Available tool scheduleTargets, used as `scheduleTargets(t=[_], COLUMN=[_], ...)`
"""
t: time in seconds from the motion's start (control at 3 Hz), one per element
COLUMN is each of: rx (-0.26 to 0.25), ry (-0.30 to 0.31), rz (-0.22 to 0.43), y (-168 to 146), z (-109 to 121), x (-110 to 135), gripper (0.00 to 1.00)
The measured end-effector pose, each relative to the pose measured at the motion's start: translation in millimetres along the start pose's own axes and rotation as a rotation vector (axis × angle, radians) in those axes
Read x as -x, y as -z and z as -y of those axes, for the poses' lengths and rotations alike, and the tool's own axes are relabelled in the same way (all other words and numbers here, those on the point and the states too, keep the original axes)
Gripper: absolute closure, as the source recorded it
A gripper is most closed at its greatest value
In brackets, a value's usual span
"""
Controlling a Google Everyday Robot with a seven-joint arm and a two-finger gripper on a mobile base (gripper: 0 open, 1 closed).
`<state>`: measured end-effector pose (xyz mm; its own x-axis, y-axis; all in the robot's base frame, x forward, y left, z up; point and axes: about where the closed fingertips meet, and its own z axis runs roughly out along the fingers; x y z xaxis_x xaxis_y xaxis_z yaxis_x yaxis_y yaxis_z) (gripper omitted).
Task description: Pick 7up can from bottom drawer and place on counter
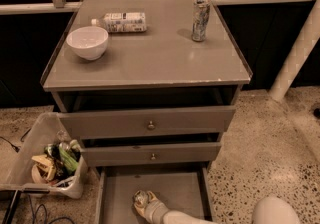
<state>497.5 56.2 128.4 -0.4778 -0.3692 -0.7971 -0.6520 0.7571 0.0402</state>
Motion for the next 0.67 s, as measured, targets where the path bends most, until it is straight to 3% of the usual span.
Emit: scheduleTargets(t=[0.33,0.67], rx=[0.000,0.000], ry=[0.000,0.000], rz=[0.000,0.000], y=[0.2,2.6], z=[0.0,-0.1], x=[0.3,3.4], gripper=[1.00,1.00])
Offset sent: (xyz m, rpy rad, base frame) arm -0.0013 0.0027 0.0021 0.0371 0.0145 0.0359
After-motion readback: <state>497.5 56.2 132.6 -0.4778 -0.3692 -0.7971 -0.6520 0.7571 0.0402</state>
